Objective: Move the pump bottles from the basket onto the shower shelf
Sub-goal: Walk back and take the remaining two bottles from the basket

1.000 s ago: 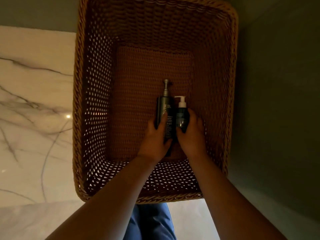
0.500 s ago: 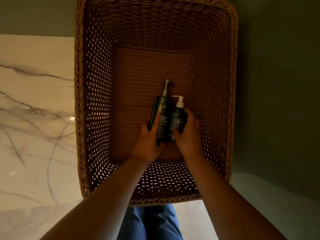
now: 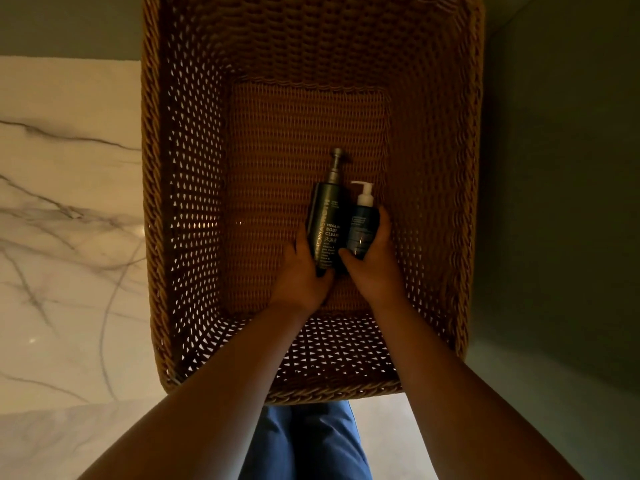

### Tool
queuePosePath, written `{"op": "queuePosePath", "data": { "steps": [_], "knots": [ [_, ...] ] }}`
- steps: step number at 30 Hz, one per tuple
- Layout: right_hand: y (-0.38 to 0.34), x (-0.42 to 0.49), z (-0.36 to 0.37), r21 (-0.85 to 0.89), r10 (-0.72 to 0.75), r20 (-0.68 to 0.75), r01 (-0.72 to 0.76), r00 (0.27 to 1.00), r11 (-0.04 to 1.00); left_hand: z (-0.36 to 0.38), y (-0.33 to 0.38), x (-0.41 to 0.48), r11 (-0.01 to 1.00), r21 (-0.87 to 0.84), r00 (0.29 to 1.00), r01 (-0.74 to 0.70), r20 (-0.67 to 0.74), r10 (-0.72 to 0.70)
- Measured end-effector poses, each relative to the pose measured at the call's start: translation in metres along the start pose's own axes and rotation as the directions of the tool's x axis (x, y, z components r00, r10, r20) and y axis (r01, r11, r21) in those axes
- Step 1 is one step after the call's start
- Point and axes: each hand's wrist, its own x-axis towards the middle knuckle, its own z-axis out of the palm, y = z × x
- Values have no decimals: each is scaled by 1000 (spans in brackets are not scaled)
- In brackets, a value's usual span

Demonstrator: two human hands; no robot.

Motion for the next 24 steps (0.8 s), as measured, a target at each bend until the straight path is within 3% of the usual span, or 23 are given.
{"op": "queuePosePath", "data": {
  "steps": [7, 14, 24],
  "knots": [
    [-10, -21, -11, 111, -23, 25, 20, 999, 994, -16, 21, -16, 975, -217, 999, -39, 19, 44],
    [-56, -68, -39, 92, -124, 93, 115, 988, 989, -59, 46, -73, 954, -291, 997, -70, -59, 55],
    [-165, -150, -67, 123, -362, 176, 344, 916, 931, -161, 110, -178, 884, -378, 953, -275, -226, 200]
  ]
}}
